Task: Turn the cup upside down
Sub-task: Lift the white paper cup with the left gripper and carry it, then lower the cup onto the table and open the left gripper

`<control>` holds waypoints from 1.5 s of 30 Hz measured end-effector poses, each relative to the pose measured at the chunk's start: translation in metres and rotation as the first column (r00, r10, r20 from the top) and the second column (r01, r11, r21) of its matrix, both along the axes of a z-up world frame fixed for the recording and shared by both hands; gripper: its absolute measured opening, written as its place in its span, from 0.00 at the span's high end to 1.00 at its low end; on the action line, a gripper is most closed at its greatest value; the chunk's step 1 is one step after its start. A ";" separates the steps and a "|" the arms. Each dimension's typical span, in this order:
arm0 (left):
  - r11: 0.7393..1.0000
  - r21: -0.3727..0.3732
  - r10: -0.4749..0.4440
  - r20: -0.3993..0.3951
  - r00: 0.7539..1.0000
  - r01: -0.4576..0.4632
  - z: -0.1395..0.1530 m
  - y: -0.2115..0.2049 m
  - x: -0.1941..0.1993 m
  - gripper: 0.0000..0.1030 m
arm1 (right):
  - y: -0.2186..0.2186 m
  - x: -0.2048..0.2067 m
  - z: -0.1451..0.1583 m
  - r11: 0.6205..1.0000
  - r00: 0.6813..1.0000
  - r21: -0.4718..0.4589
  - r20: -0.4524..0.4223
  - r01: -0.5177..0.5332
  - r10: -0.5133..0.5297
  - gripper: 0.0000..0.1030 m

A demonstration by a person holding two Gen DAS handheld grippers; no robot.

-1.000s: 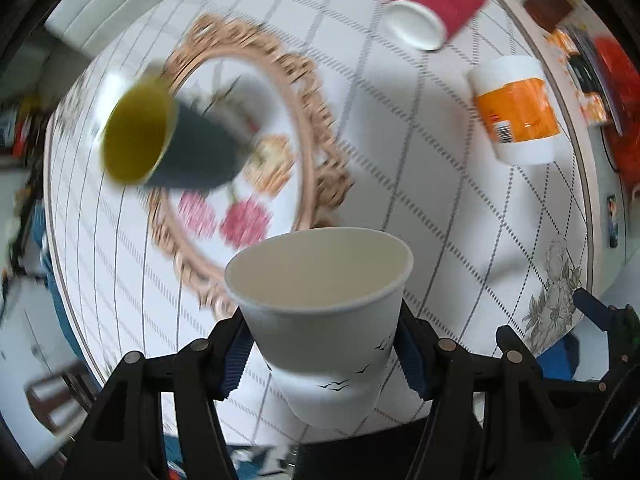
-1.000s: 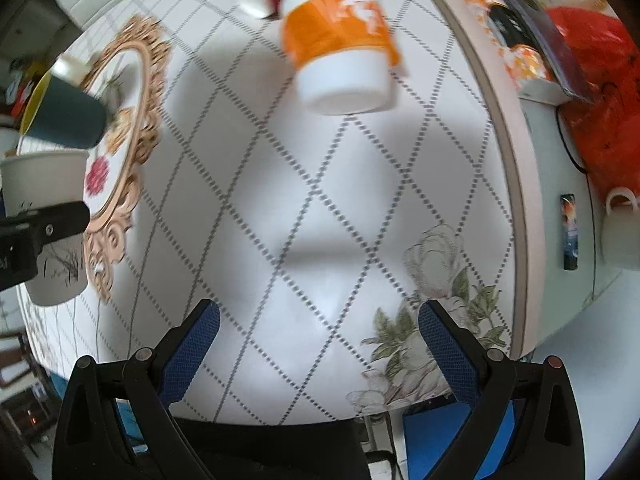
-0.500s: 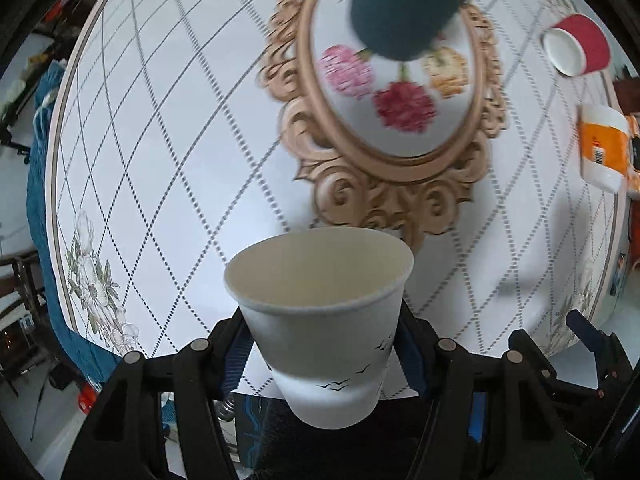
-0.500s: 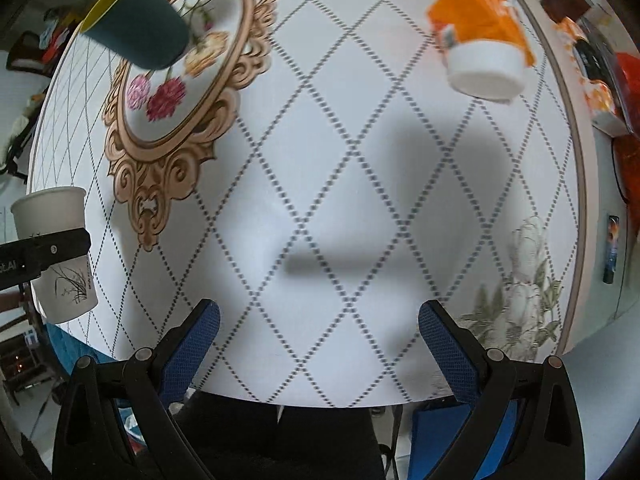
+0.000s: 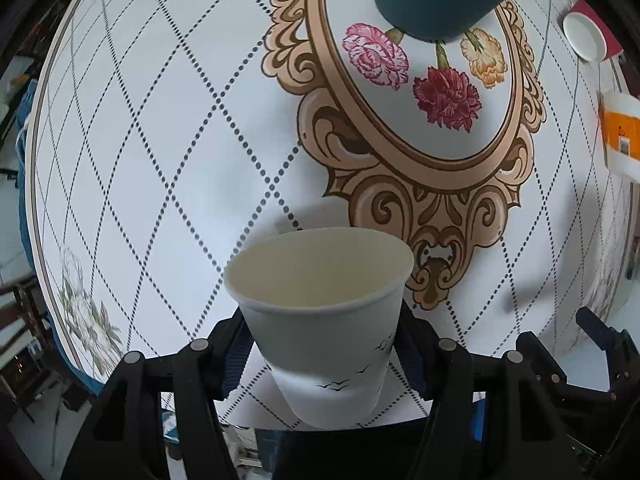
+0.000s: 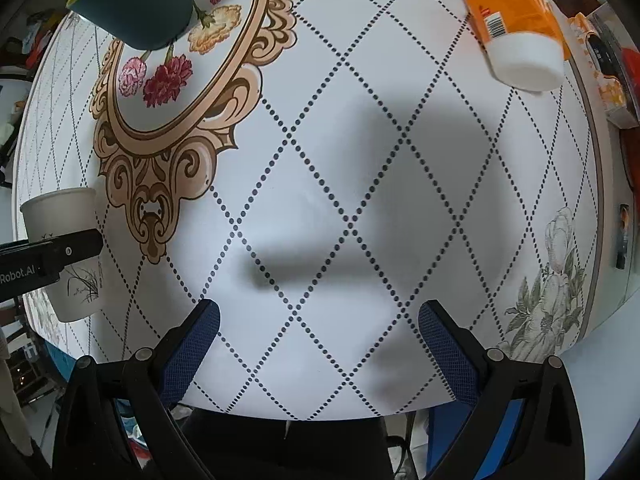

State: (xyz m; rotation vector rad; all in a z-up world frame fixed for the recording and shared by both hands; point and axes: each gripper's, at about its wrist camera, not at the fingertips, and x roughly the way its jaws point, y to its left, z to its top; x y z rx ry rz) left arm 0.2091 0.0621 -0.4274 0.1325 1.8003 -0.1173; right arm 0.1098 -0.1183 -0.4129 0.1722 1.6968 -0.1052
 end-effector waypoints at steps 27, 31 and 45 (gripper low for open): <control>0.999 -0.041 0.034 0.011 0.999 -0.033 0.009 0.004 -0.005 0.13 | 0.002 0.019 0.001 1.000 1.000 -0.006 0.008 0.013 -0.013 0.02; 0.996 -0.067 0.060 0.040 0.997 -0.057 0.027 0.010 -0.007 0.13 | 0.002 0.016 0.015 1.000 1.000 0.004 0.025 0.016 -0.016 0.02; 0.982 -0.123 0.165 0.185 0.969 -0.144 0.102 0.058 -0.040 0.13 | 0.037 0.016 0.083 0.998 0.990 0.048 0.132 -0.048 0.041 0.02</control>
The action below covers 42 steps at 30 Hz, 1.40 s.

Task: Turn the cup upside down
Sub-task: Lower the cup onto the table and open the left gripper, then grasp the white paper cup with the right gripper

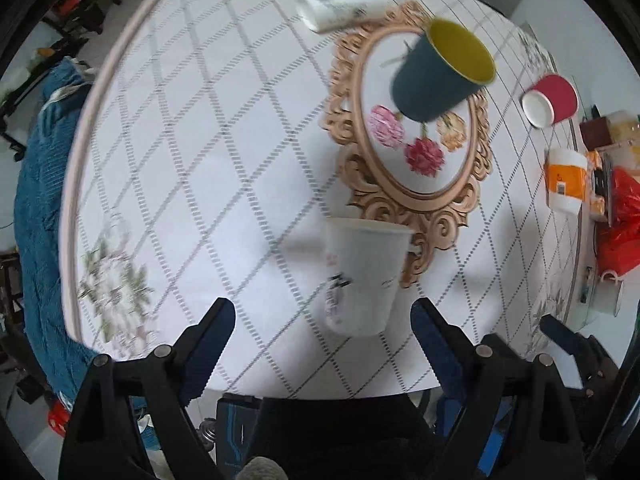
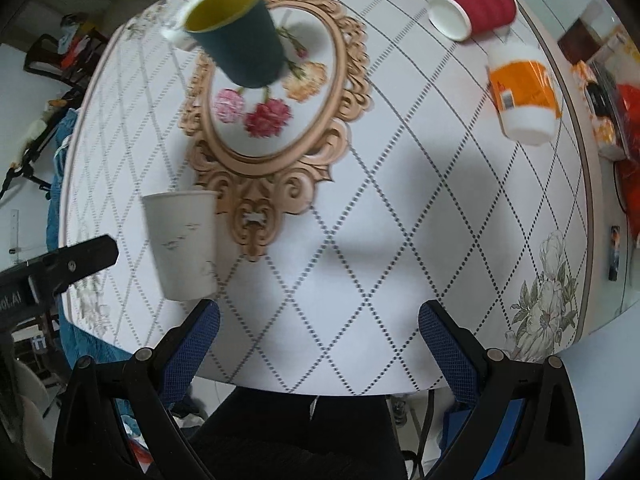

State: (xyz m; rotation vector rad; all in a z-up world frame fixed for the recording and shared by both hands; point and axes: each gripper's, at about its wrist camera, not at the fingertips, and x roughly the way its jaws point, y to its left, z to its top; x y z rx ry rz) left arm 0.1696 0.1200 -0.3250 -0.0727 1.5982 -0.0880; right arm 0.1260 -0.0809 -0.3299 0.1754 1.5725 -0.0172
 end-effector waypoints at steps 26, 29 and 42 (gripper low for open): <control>0.966 0.082 0.249 -0.032 0.968 -0.245 -0.055 0.116 -0.052 0.13 | 0.194 -0.001 -0.014 0.035 0.173 -0.437 -0.280 -0.899 0.944 0.01; 0.959 0.087 0.275 -0.039 0.961 -0.271 -0.061 0.116 -0.053 0.13 | 0.200 -0.021 -0.033 -0.297 -0.115 -0.424 -0.404 -0.856 0.908 0.02; 0.943 0.107 0.323 -0.062 0.944 -0.315 -0.078 0.106 -0.047 0.13 | 0.157 -0.070 -0.089 -0.952 -0.734 -0.191 -0.607 -0.238 0.305 0.02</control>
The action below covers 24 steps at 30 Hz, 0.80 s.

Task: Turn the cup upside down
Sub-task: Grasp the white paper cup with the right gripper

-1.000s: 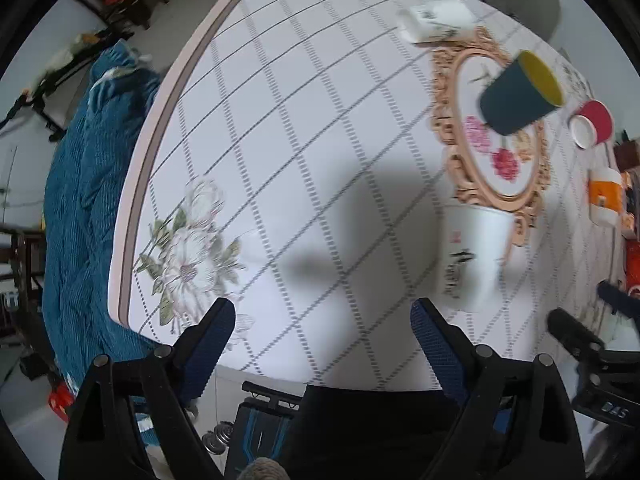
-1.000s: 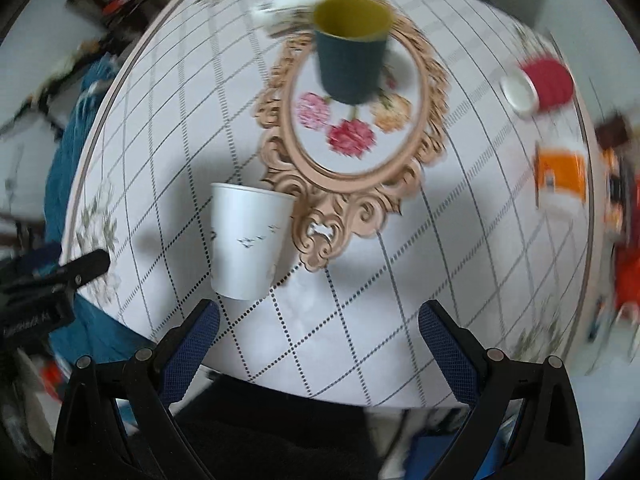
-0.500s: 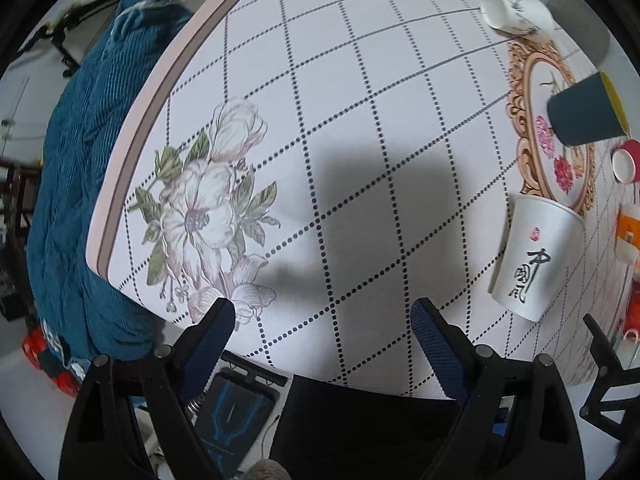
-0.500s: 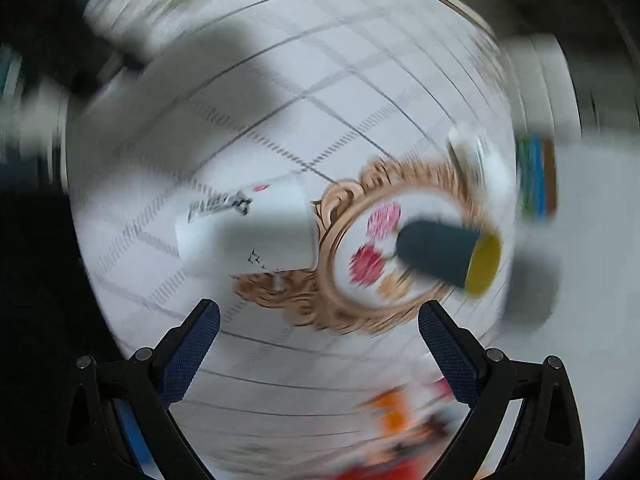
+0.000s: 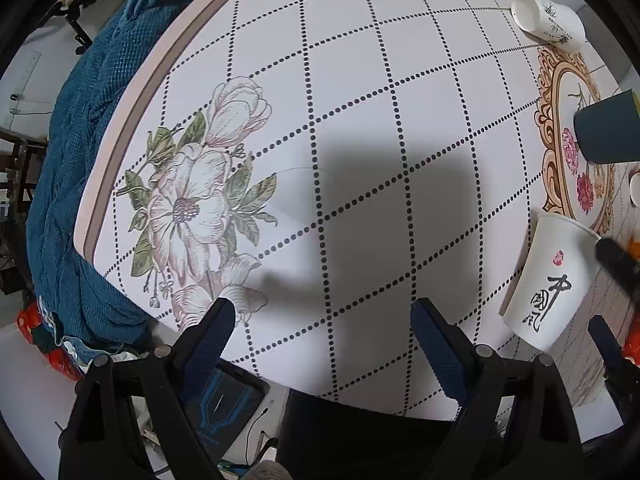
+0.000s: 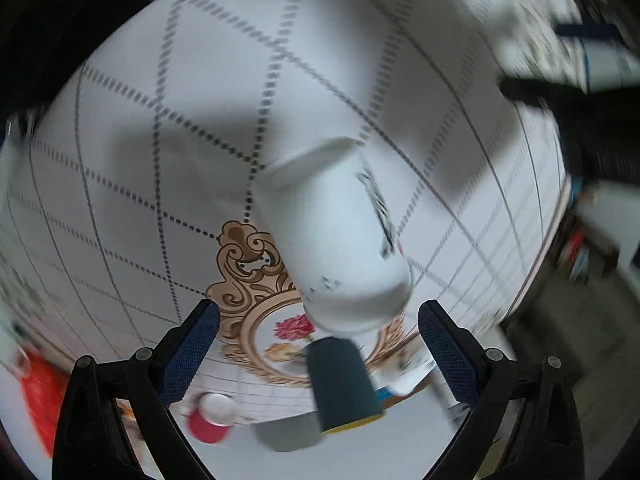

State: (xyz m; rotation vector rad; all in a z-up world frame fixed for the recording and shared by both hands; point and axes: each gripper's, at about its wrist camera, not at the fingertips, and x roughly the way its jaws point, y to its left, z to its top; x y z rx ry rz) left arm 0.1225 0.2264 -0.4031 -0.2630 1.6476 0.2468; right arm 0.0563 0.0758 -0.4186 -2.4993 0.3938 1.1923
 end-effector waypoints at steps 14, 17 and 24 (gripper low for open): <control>1.000 0.008 0.002 -0.030 1.000 -0.002 -0.014 -0.004 0.003 0.13 | -0.016 0.004 -0.024 0.953 0.957 -0.083 -0.027 -0.291 0.290 0.03; 1.000 0.007 0.002 -0.031 1.000 -0.002 -0.016 0.005 0.007 0.13 | -0.015 0.001 -0.026 0.950 0.955 -0.091 -0.027 -0.298 0.297 0.04; 1.000 0.005 -0.002 -0.028 1.000 0.002 -0.014 0.014 0.011 0.13 | -0.011 0.010 -0.028 0.953 0.958 -0.101 -0.031 -0.286 0.284 0.18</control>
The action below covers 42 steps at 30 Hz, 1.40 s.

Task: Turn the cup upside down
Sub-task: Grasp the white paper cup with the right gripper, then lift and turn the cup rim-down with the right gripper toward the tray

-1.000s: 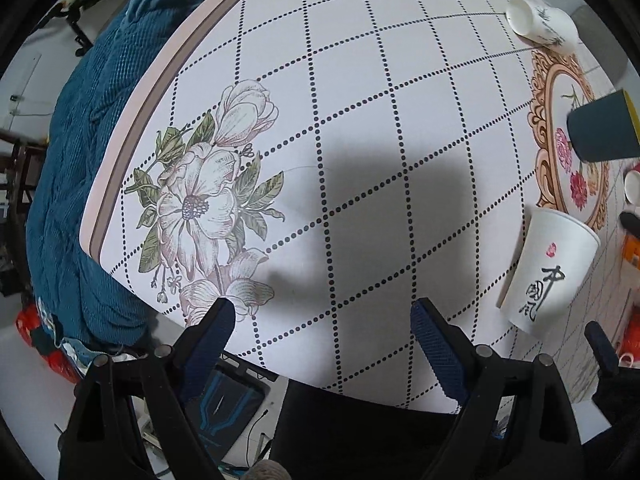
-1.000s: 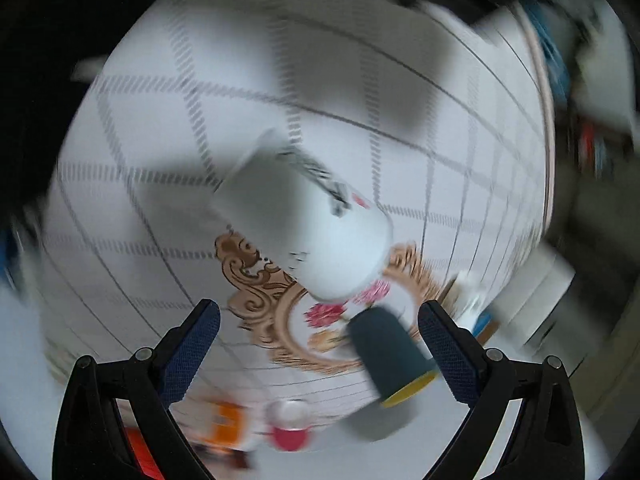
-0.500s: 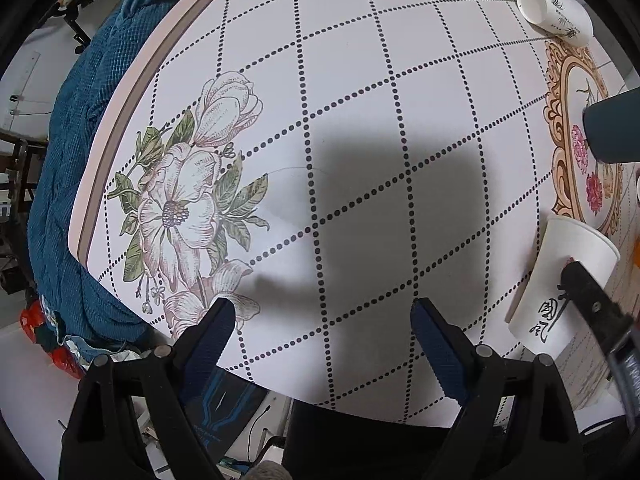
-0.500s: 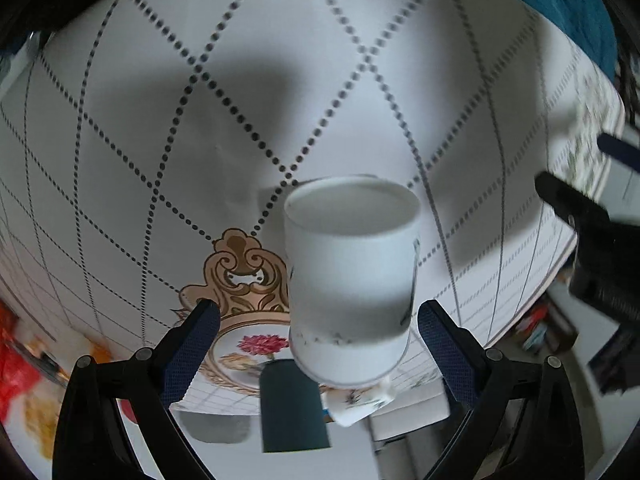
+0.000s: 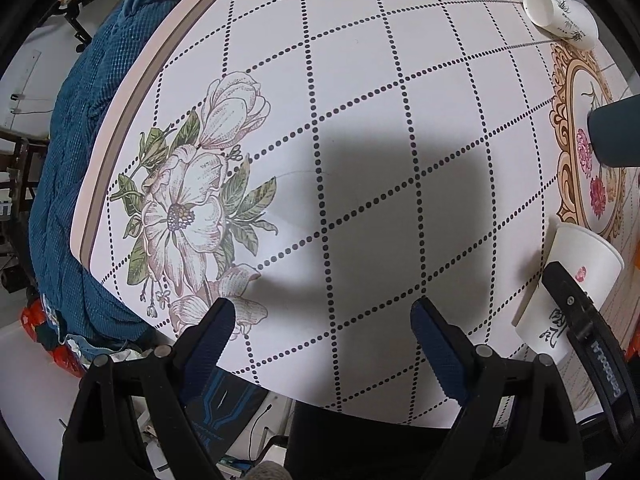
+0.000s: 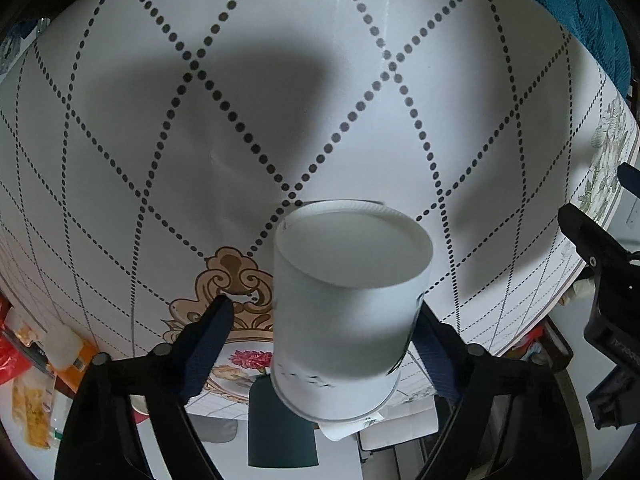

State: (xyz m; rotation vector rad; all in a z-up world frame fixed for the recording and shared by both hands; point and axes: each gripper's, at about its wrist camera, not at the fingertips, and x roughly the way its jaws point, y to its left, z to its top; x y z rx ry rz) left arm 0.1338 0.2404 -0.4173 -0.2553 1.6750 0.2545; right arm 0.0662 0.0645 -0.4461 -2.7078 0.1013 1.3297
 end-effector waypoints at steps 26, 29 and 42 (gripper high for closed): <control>0.999 0.014 -0.038 0.013 0.999 0.038 0.016 0.010 0.034 0.13 | 0.068 0.071 0.017 0.794 0.793 0.019 -0.082 0.607 -0.604 0.36; 0.999 0.016 -0.050 0.019 0.999 0.050 0.021 0.011 0.042 0.13 | 0.073 0.088 0.019 0.694 0.691 0.005 -0.090 0.720 -0.717 0.36; 0.993 0.023 -0.115 0.031 0.993 0.115 0.034 -0.012 0.070 0.13 | 0.060 0.192 0.026 -0.050 -0.069 -0.122 -0.150 0.991 -0.986 0.36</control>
